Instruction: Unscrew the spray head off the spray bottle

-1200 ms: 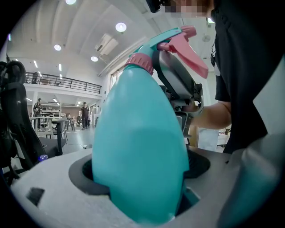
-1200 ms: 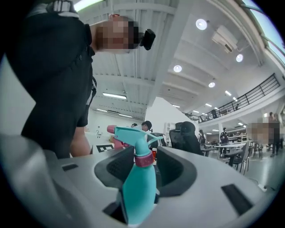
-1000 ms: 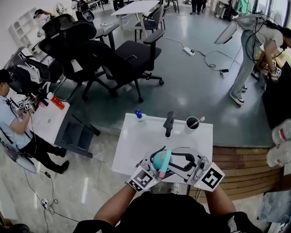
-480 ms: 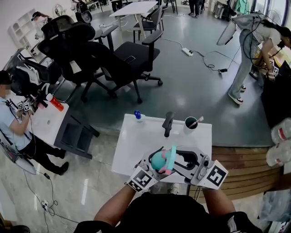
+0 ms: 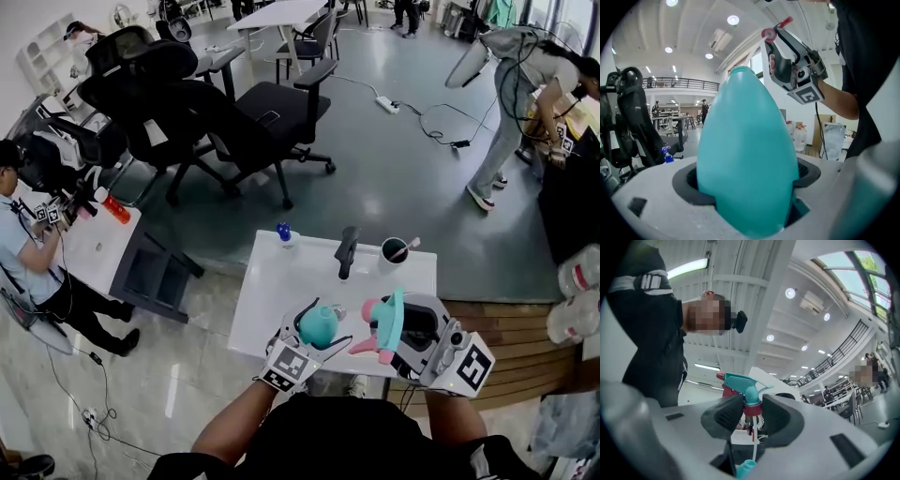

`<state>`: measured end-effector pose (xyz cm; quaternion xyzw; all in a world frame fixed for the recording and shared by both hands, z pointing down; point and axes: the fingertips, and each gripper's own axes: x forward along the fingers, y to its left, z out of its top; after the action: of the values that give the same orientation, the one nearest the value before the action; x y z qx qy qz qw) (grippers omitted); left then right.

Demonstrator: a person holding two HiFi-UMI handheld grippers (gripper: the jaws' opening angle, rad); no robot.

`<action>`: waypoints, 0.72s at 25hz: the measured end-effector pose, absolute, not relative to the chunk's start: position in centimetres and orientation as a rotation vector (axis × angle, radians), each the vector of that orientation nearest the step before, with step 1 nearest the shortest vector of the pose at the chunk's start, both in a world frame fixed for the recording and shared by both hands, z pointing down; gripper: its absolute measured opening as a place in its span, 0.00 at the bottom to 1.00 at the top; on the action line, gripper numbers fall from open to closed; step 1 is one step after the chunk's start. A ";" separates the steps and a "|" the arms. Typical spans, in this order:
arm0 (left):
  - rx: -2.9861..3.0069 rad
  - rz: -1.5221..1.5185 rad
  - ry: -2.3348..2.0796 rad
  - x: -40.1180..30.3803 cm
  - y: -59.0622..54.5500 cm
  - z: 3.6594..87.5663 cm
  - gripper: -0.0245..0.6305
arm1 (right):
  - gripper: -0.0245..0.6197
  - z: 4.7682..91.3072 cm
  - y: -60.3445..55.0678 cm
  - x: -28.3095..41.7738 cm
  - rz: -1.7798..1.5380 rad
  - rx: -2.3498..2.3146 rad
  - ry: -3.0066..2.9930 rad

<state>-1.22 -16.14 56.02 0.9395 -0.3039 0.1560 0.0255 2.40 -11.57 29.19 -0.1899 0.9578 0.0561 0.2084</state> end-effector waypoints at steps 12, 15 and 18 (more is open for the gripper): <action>2.862 0.463 -1.112 -4.2 -17.6 55.5 0.76 | 0.24 30.4 -14.6 7.5 0.310 -0.916 2.646; 2.873 0.430 -1.161 -4.6 -18.2 54.2 0.76 | 0.24 33.2 -15.6 7.9 0.245 -0.983 2.662; 2.872 0.380 -1.213 -5.0 -18.9 52.6 0.76 | 0.24 36.1 -16.4 8.3 0.163 -1.043 2.676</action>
<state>-5.02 -18.94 52.60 0.9145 -0.3861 0.1208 0.0003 8.26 -16.44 36.11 -0.3595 0.9220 0.0561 0.1321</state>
